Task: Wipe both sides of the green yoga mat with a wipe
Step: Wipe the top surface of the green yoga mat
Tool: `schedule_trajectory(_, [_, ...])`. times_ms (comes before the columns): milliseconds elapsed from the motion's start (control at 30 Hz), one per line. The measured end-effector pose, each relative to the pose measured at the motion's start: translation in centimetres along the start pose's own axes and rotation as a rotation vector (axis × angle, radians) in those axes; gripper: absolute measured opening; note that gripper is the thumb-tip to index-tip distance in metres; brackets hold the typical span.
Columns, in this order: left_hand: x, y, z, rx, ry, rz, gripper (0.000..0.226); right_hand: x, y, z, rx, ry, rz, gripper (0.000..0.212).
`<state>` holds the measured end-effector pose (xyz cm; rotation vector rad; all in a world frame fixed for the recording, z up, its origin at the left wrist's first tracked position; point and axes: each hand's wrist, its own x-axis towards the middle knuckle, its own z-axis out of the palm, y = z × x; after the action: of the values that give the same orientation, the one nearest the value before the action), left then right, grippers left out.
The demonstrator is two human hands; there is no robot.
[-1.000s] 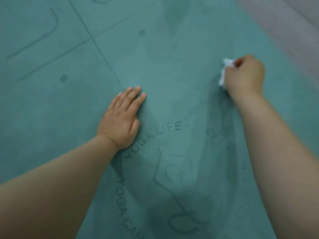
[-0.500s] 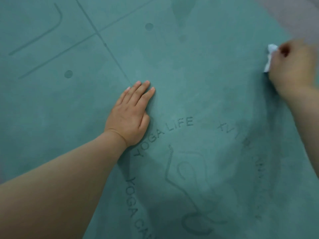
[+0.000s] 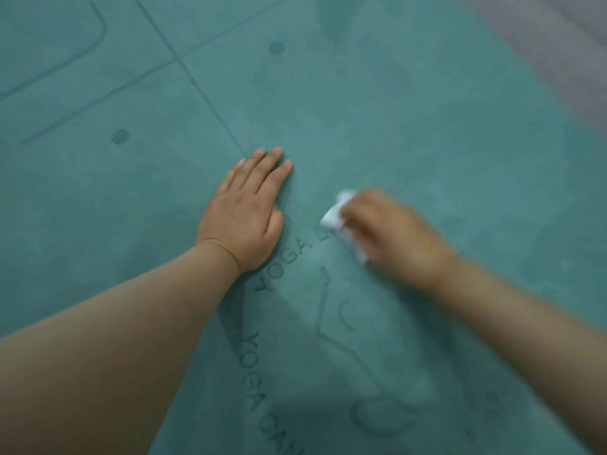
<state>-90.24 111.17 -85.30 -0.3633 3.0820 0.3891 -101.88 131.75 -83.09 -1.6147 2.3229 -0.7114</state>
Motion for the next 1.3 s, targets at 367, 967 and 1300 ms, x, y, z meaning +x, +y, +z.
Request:
schedule_trajectory(367, [0.1,0.1,-0.1,0.007,0.018,0.0,0.068,-0.3,8.7,-2.5,-0.176,0.467,0.624,0.024])
schedule_trajectory(967, [-13.1,13.8,3.8,0.002,0.009,-0.398,0.07,-2.2,4.4,0.9,-0.005,0.379,0.375,0.011])
schedule_trajectory(1300, [-12.9,13.7,3.6,0.042,0.011,-0.414,0.072,-1.9,1.6,2.3,0.039,0.502,0.4,0.009])
